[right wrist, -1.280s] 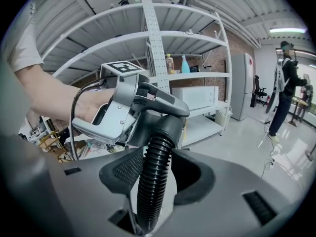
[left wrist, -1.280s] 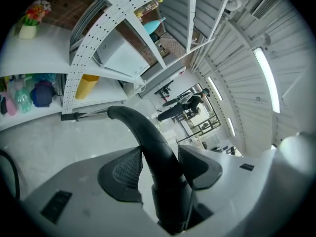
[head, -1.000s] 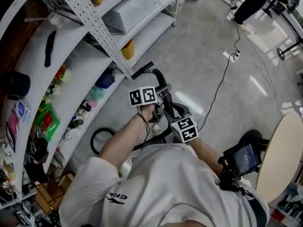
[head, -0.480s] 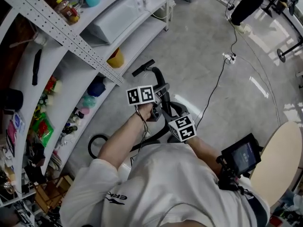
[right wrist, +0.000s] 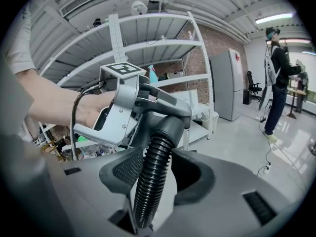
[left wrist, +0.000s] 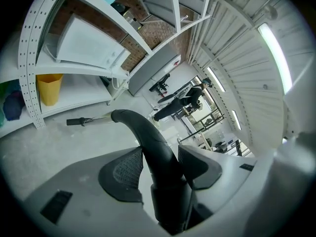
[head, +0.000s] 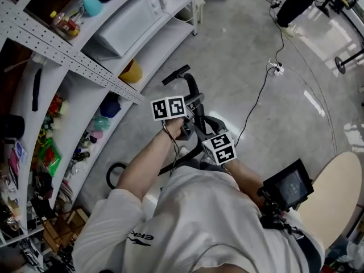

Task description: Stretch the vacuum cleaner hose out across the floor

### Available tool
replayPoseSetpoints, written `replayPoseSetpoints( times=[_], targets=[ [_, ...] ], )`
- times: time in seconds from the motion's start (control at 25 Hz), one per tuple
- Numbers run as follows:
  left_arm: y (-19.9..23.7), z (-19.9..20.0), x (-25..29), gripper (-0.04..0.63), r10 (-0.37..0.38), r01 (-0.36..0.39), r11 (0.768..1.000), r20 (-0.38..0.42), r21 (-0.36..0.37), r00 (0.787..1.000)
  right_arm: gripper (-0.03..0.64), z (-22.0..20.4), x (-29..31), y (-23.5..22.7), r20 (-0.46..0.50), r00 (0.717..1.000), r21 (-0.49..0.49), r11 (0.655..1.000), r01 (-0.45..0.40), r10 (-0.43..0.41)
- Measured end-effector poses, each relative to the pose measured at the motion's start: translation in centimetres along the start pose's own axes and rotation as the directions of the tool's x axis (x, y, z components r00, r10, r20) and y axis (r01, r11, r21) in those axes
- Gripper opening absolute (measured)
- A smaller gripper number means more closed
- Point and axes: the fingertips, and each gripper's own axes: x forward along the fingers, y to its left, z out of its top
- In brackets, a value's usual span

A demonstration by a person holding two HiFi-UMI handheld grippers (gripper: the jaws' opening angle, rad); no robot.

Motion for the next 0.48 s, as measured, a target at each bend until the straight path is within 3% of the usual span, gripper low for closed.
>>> replayPoseSetpoints(
  times=[0.48],
  targets=[
    [-1.5,4.4,9.1,0.219,-0.034,0.037,0.999,-0.083,0.031,0.996,0.176,2.9,1.9,-8.9,-0.011,0.998,0.05,0.997,0.055,-0.054]
  ],
)
